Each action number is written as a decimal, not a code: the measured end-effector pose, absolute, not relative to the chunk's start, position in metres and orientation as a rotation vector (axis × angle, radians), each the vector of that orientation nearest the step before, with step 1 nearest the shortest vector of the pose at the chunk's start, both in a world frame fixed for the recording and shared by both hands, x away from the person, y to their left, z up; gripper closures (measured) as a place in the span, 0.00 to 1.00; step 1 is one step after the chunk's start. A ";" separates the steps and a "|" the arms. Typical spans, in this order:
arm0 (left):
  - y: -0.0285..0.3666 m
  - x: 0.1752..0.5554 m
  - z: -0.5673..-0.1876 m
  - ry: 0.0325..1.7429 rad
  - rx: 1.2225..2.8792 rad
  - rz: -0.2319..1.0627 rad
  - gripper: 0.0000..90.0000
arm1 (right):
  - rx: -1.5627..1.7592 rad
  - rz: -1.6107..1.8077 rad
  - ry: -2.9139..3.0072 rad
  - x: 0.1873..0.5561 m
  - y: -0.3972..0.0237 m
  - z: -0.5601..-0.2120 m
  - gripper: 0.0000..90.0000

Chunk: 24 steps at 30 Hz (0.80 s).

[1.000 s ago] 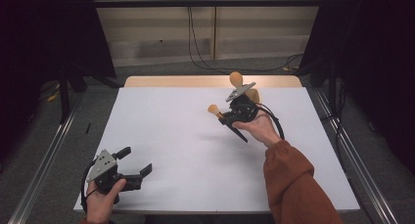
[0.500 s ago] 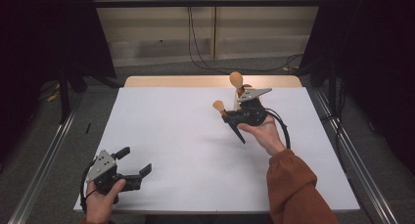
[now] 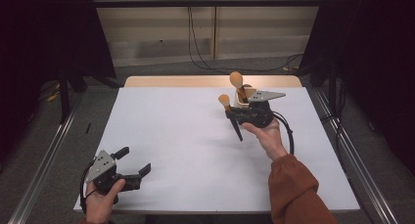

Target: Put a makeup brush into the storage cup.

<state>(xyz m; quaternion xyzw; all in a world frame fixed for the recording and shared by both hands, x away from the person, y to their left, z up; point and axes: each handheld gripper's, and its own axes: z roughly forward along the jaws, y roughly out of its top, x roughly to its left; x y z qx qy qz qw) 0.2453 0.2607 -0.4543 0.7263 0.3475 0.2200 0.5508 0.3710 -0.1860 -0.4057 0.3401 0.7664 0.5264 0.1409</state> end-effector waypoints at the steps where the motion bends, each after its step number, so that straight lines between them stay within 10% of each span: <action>1: 0.261 0.245 -0.454 0.823 1.720 0.520 0.03 | 0.988 1.539 2.199 0.370 -0.187 -0.406 0.83; 24: 0.259 0.244 -0.454 0.827 1.706 0.516 0.03 | 0.995 1.684 2.010 0.373 -0.197 -0.376 0.83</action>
